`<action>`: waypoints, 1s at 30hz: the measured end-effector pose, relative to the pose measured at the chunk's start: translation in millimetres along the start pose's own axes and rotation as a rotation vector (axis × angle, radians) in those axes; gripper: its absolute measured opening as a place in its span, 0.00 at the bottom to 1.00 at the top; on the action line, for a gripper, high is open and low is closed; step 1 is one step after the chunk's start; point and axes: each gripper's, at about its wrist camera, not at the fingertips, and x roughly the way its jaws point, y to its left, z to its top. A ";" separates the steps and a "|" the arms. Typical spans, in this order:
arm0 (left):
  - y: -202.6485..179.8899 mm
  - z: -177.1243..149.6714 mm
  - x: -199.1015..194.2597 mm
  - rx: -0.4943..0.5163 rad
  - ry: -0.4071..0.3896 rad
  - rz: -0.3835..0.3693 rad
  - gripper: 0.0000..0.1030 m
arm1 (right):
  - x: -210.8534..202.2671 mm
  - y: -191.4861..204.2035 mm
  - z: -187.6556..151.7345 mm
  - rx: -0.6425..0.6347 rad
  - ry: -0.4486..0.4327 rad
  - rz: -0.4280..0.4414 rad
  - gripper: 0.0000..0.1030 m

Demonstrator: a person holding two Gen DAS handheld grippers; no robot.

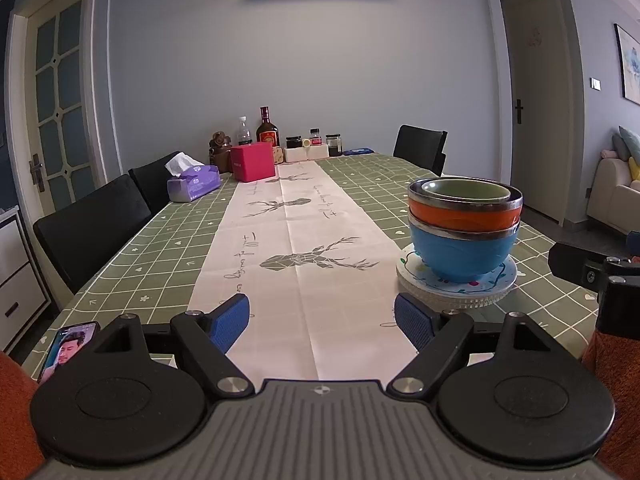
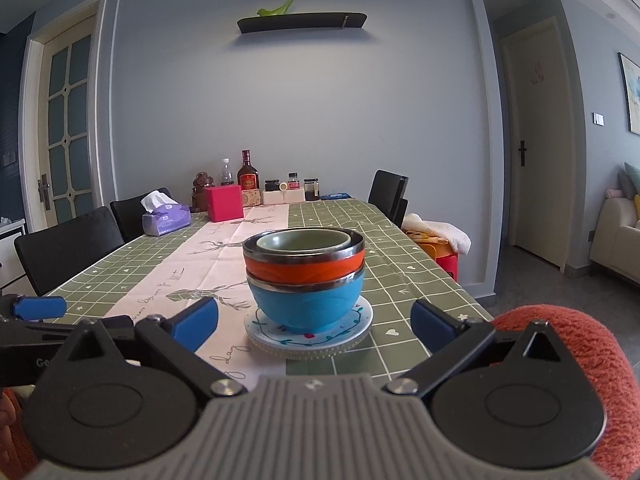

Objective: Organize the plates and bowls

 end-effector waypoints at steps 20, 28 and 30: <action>-0.2 -2.2 -1.5 -0.007 0.006 0.004 0.94 | 2.4 1.8 -0.7 -0.017 0.006 0.005 0.97; -1.5 -2.1 -2.9 -0.003 0.003 0.015 0.94 | 3.2 2.7 -0.5 -0.022 0.010 0.003 0.97; -1.4 -2.0 -3.1 -0.004 0.003 0.014 0.94 | 3.2 3.3 -0.5 -0.024 0.011 0.003 0.97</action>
